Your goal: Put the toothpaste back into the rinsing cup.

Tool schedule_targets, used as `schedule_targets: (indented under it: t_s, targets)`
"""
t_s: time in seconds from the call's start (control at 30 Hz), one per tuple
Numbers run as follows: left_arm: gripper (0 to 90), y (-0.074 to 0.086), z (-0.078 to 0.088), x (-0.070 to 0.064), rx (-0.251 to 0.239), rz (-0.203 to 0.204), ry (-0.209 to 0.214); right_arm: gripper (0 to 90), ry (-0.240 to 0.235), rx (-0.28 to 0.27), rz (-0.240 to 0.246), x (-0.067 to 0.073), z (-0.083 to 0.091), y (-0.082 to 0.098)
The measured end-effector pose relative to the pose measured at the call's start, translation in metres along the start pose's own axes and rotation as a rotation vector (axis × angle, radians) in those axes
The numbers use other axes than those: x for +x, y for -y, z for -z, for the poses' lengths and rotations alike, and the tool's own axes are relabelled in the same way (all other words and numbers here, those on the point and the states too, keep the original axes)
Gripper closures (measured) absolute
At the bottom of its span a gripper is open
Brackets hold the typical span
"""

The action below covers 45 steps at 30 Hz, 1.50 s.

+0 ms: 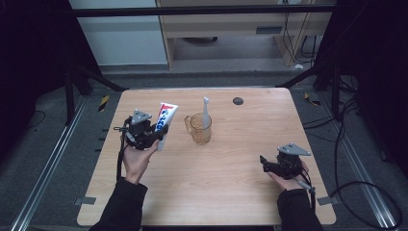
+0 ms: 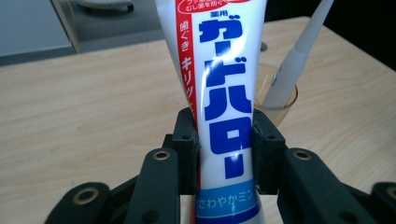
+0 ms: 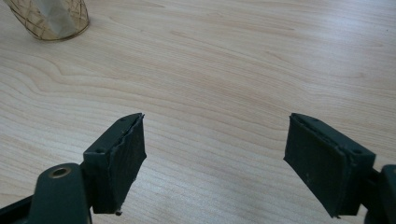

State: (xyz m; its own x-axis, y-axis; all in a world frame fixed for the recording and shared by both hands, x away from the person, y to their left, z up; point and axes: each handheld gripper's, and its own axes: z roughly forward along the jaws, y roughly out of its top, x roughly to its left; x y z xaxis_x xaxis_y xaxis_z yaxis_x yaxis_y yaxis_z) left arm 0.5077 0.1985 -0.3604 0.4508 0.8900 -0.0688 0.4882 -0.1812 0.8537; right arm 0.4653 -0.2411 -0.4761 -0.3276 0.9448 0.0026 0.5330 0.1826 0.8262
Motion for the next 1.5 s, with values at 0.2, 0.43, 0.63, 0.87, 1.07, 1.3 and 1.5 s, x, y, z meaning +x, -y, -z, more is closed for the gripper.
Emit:
schedule_targets:
  t_s: [0.2, 0.43, 0.63, 0.87, 1.07, 1.3, 1.5]
  targets:
    - [67.5, -0.014, -0.011, -0.008, -0.056, -0.001, 0.005, 19.4, 0.004, -0.002, 0.008, -0.001, -0.001, 0.000]
    - [67.6, -0.019, -0.026, -0.012, -0.099, 0.018, 0.007, 18.9, 0.002, -0.004, 0.006, 0.000, -0.001, 0.001]
    - [67.6, -0.021, -0.040, -0.013, -0.135, 0.036, 0.004, 18.6, 0.001, -0.003, 0.009, 0.000, -0.002, 0.001]
    - [67.7, -0.028, -0.055, -0.016, -0.182, 0.049, 0.002, 17.5, 0.006, -0.001, 0.003, -0.001, -0.003, 0.002]
    - [67.8, -0.035, -0.066, -0.017, -0.205, 0.061, 0.006, 17.2, 0.003, 0.005, 0.001, -0.001, -0.004, 0.003]
    - [67.9, -0.036, -0.077, -0.019, -0.223, 0.066, 0.014, 17.1, 0.003, 0.003, 0.003, -0.001, -0.005, 0.003]
    - [67.9, -0.038, -0.087, -0.023, -0.225, 0.063, 0.014, 17.1, 0.004, 0.004, 0.004, -0.001, -0.005, 0.003]
